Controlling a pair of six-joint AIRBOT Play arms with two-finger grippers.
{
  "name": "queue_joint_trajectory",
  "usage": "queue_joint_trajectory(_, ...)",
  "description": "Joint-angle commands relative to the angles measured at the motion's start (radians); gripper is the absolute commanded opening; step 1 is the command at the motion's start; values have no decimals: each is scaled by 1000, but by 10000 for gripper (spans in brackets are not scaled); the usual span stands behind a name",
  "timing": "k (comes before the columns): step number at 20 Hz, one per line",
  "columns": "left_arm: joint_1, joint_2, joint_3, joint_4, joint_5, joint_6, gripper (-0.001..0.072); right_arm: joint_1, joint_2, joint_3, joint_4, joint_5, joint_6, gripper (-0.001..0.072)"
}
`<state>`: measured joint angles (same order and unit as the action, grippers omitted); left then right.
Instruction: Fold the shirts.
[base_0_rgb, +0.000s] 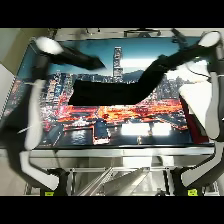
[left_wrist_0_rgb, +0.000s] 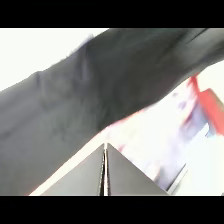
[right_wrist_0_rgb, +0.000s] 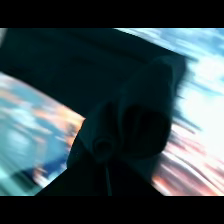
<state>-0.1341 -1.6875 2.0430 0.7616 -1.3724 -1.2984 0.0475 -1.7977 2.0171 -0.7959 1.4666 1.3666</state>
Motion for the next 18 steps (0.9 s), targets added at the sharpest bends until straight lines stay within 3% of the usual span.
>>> queue_joint_trajectory(1,227,224,-1,-58,-44,7,27,238,-10,0,79,-273,10,17)
queue_joint_trajectory(6,436,379,-174,-67,-50,48,27,597,-233,2,104,-1001,9,17)
queue_joint_trajectory(8,460,398,-275,-119,-48,103,27,662,-369,14,203,-1165,-16,54)
queue_joint_trajectory(10,476,398,-360,-173,-42,126,27,684,-454,14,357,-1192,-29,597)
queue_joint_trajectory(11,477,398,-392,-197,-38,150,27,682,-468,13,371,-1147,-47,616)
queue_joint_trajectory(13,484,397,-431,-212,-38,174,27,653,-454,13,370,-1018,-85,615)
queue_joint_trajectory(14,484,393,-432,-212,-40,176,27,625,-435,13,370,-946,-89,569)
queue_joint_trajectory(15,484,390,-432,-215,-40,176,27,591,-412,13,360,-869,-100,405)
queue_joint_trajectory(16,484,390,-432,-213,-42,176,27,549,-383,13,348,-779,-123,320)
queue_joint_trajectory(18,484,390,-432,-214,-51,176,27,448,-321,13,309,-597,-95,323)
